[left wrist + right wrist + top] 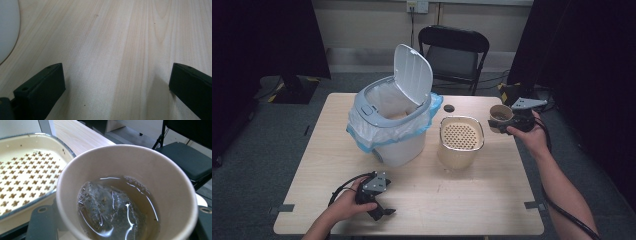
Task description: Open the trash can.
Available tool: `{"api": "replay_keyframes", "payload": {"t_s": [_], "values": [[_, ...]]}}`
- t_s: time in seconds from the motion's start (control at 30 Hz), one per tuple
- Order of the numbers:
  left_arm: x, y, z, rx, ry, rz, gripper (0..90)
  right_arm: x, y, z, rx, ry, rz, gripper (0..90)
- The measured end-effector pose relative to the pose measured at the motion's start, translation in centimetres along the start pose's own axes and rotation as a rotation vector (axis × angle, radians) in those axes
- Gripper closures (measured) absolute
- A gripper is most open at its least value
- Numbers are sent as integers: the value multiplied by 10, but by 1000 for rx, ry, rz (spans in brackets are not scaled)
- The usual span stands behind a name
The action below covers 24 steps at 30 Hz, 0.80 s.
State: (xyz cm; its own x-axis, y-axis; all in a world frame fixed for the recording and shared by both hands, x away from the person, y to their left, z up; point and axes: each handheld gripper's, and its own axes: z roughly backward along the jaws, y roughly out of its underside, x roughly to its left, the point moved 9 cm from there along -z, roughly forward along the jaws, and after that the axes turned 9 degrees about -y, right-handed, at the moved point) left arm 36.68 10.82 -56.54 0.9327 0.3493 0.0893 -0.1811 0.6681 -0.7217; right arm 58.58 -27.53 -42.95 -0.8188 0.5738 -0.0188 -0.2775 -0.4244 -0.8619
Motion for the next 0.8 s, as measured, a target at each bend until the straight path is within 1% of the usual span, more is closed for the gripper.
{"api": "replay_keyframes", "payload": {"t_s": [0.17,0.37,0.5,0.6,0.77,0.8], "values": [[0,0,0,0,0,0,0,-2,-14,-6,-16,3,13,274],[0,0,0,3,0,-1,0,-1,-32,-8,-17,22,70,274],[0,0,0,0,-1,0,0,2,-41,-10,2,38,129,275],[0,0,0,3,0,-1,0,5,-46,-12,22,56,187,276],[0,0,0,0,0,0,0,11,-50,-15,45,64,242,277],[0,0,0,0,0,0,0,12,-51,-15,50,71,258,277]]}}
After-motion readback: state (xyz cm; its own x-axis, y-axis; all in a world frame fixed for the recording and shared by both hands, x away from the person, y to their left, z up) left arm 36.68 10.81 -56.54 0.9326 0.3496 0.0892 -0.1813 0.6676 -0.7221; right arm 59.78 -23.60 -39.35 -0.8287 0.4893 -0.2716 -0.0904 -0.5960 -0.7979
